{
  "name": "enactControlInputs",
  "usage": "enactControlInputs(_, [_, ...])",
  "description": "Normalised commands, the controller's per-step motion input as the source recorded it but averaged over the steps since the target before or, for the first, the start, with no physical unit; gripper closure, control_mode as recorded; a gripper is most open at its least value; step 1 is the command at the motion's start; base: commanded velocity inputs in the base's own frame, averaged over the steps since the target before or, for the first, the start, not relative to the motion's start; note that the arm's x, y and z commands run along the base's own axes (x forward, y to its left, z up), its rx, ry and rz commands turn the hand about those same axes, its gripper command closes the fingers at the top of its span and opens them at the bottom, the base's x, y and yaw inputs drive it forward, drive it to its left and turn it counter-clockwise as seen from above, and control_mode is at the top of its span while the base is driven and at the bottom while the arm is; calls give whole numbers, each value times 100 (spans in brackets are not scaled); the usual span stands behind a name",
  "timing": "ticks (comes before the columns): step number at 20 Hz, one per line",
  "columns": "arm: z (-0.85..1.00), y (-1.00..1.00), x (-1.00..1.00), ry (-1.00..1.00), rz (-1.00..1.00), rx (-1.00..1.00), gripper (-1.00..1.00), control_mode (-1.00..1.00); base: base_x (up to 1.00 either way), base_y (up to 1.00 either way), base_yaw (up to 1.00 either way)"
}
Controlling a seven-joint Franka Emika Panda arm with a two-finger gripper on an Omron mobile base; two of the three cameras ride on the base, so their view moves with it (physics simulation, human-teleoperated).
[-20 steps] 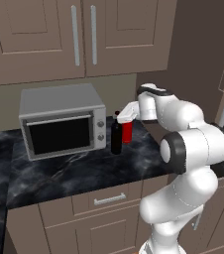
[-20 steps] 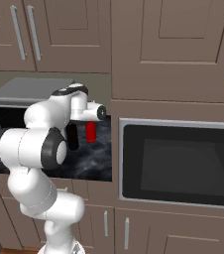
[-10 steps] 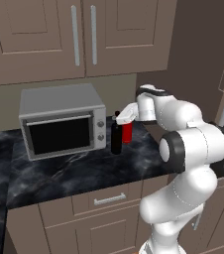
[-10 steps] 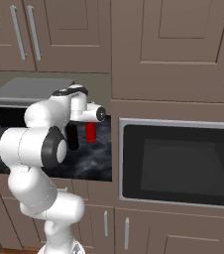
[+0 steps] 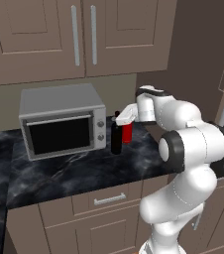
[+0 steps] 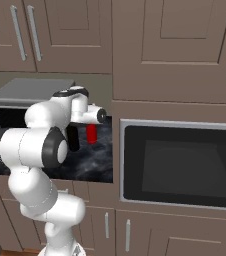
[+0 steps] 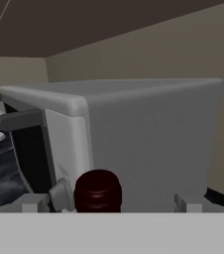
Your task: Move the drinks to the dining counter.
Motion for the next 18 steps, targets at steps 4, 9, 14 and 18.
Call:
enactControlInputs(4, [0, 0, 0, 0, 0, 0, -100, -100, 0, 0, 0])
enactControlInputs(9, [0, 0, 0, 0, 0, 0, -100, -100, 0, 0, 0])
enactControlInputs(14, [0, 0, 0, 0, 0, 0, 100, -100, 0, 0, 0])
enactControlInputs(18, [0, 0, 0, 0, 0, 0, 100, -100, 0, 0, 0])
